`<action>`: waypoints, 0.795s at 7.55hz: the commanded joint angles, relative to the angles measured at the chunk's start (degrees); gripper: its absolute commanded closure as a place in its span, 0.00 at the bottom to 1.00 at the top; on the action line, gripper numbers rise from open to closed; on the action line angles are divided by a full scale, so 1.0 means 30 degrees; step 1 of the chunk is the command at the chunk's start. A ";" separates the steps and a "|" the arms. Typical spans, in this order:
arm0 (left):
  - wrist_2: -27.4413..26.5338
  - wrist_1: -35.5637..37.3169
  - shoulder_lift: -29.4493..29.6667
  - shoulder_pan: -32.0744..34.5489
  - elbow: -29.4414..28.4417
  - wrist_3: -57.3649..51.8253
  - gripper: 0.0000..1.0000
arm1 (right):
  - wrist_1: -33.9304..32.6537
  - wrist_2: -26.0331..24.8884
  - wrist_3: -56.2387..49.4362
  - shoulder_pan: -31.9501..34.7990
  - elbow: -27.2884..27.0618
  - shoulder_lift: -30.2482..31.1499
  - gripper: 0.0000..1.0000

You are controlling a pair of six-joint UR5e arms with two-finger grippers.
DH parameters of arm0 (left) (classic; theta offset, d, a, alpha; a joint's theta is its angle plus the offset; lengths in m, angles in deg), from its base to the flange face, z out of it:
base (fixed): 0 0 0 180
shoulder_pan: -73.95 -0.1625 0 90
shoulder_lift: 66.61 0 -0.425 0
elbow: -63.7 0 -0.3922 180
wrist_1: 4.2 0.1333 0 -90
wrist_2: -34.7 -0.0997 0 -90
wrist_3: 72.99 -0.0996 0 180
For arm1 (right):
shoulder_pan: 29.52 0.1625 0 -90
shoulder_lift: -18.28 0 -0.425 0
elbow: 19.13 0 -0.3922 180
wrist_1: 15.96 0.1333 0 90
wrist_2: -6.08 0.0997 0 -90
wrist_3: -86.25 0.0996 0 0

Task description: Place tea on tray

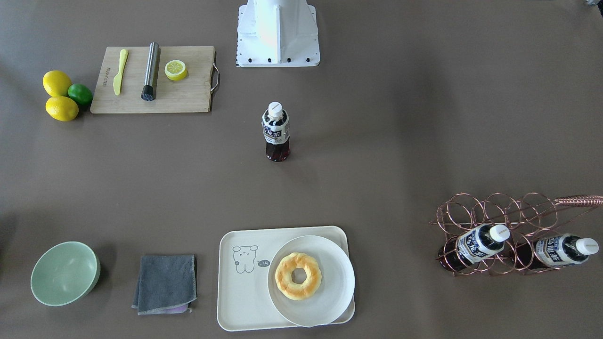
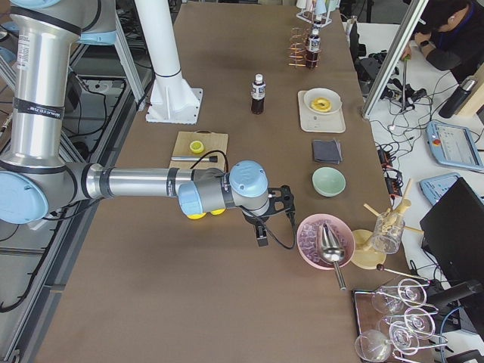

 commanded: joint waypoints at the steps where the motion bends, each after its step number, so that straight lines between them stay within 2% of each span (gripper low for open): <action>1: 0.0005 0.0179 -0.0052 -0.0025 -0.0183 0.0095 0.01 | 0.0735 0.0648 0.2815 -0.0022 -0.1003 -0.0103 0.00; 3: 0.0005 0.0208 -0.0052 -0.0026 -0.0185 0.0096 0.01 | 0.1086 0.0740 0.2975 0.0007 -0.1125 -0.0074 0.00; 5: 0.0005 0.0179 -0.0052 -0.0026 -0.0156 0.0096 0.01 | 0.3364 0.0798 0.4606 -0.0399 -0.1708 -0.0335 0.00; 6: 0.0005 0.0179 -0.0081 -0.0026 -0.0126 0.0096 0.01 | 0.3723 0.1030 0.4817 -0.0954 -0.1886 -0.1208 0.01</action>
